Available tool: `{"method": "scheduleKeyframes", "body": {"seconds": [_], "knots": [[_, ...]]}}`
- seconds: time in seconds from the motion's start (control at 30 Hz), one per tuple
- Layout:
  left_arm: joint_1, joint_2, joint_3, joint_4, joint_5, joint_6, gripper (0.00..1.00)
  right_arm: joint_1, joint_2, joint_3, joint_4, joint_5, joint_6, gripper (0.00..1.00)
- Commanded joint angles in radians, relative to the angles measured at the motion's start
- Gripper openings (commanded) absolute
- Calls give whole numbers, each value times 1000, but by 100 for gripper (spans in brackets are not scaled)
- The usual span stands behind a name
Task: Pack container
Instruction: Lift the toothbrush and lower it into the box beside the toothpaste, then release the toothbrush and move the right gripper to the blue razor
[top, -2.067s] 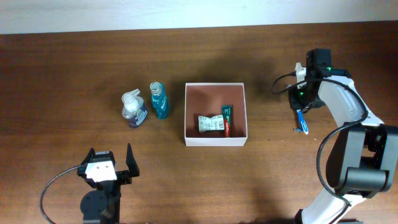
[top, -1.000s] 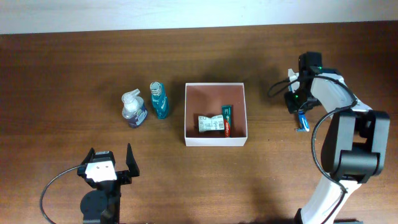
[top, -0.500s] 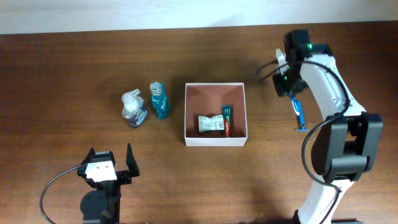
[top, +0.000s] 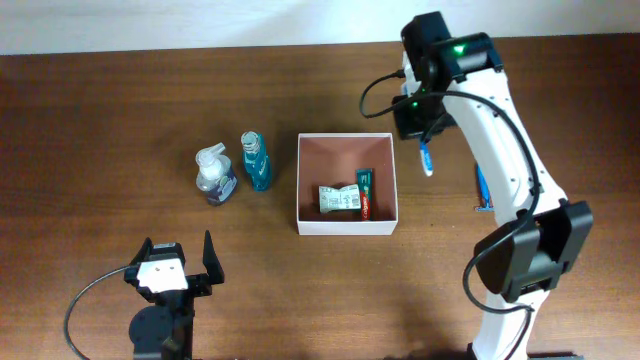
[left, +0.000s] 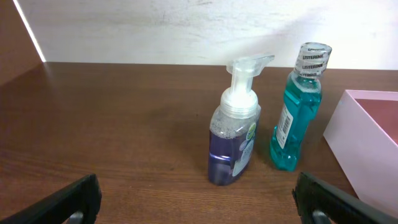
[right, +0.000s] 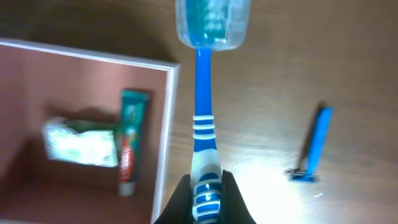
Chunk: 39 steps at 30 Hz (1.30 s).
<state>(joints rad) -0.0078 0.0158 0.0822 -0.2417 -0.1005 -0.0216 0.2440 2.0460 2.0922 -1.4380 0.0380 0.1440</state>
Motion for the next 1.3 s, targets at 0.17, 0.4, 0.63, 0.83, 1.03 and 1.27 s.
{"method": "scheduleKeyframes", "body": {"seconds": [0.17, 0.4, 0.63, 0.83, 1.03, 1.27], "knots": [[5, -4, -9, 6, 18, 15, 99, 63, -26, -29, -34, -88, 135, 4], [5, -4, -9, 6, 18, 15, 100, 151, -26, -78, -31, -87, 166, 4], [5, -4, -9, 6, 18, 15, 99, 169, -26, -146, -27, -87, 199, 4], [5, -4, -9, 6, 18, 15, 99, 169, -26, -243, 50, -88, 198, 4], [5, -4, -9, 6, 18, 15, 99, 169, -26, -326, 179, -98, 198, 4], [5, -4, -9, 6, 18, 15, 99, 169, -26, -380, 282, -98, 194, 4]]}}
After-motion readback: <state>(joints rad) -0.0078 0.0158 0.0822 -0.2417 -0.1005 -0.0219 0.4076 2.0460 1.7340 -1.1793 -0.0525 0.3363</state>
